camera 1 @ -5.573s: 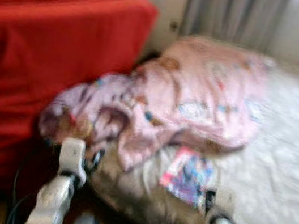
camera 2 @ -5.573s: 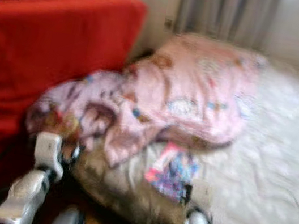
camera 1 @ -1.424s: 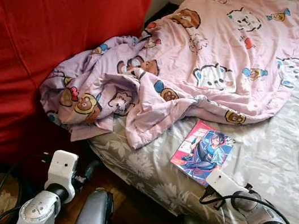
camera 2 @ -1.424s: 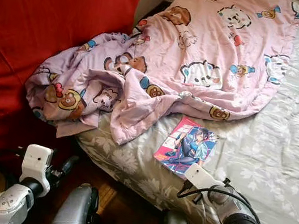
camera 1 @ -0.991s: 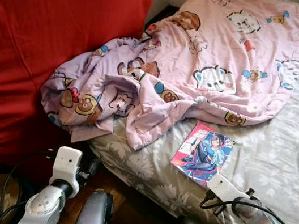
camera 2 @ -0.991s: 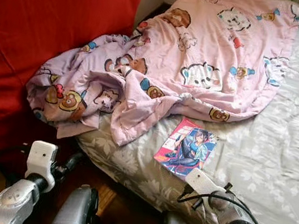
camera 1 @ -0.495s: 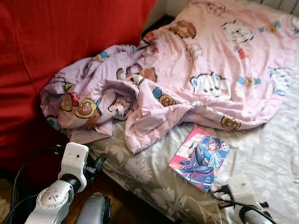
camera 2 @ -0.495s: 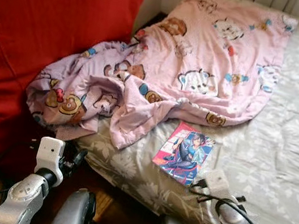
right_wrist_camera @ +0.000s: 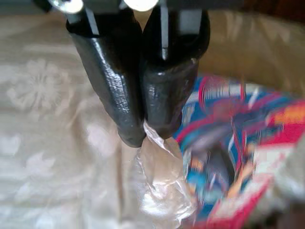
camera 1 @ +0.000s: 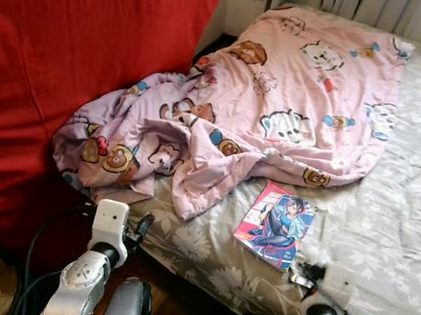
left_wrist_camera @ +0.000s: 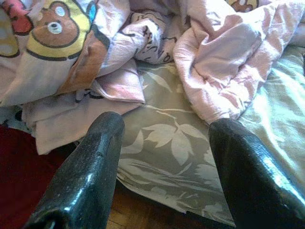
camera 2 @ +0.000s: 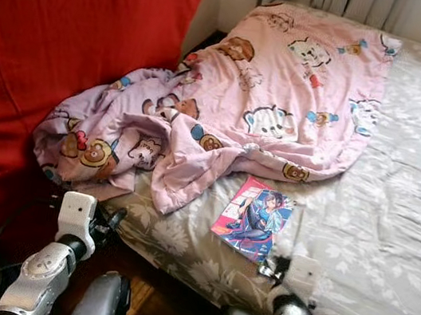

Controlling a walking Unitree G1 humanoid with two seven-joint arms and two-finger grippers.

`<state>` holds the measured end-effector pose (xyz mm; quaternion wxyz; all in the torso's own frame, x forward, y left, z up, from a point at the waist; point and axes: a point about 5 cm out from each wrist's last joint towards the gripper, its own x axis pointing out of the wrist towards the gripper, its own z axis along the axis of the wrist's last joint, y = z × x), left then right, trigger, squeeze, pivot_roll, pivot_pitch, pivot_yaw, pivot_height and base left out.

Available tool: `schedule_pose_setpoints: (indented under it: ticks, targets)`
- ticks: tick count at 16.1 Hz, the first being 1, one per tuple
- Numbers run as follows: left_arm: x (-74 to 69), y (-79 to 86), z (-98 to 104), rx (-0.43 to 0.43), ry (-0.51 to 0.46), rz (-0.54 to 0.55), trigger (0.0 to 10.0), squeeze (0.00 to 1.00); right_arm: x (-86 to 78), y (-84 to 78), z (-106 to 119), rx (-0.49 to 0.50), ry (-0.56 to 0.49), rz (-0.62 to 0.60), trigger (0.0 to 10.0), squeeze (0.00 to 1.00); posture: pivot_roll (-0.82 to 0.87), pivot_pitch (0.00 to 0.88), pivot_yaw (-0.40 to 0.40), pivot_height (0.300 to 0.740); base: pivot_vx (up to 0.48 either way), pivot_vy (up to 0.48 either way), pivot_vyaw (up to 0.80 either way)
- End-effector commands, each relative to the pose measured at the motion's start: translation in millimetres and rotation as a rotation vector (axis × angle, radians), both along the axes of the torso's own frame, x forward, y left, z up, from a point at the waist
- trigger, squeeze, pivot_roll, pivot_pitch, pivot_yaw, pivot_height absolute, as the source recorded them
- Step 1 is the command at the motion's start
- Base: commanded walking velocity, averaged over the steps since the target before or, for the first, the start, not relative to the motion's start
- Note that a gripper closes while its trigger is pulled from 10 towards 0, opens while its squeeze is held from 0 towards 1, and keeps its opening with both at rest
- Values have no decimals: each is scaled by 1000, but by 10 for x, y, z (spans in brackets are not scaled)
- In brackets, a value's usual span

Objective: Clean up the room

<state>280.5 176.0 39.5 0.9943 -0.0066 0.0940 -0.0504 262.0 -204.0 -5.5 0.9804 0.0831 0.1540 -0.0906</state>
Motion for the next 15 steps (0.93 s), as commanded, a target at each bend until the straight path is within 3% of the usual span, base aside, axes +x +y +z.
schedule_pose_setpoints:
  ticks: [1,5,9,15]
  targets:
    - [-14,57,-34,9,15,16,10000,0,28,8,28,13,-19,-14,10000,0,-33,67,28,615,0,0,0]
    - [-58,111,-134,9,48,54,10000,0,64,59,-9,22,20,27,10000,0,-27,43,20,644,0,0,0]
    - [-125,143,-272,3,105,77,10000,0,-240,52,-332,-8,219,47,10000,0,-27,22,22,694,0,0,0]
    - [-282,194,-590,11,265,82,10000,0,-481,122,-556,-5,378,53,10000,0,-34,0,31,740,0,0,0]
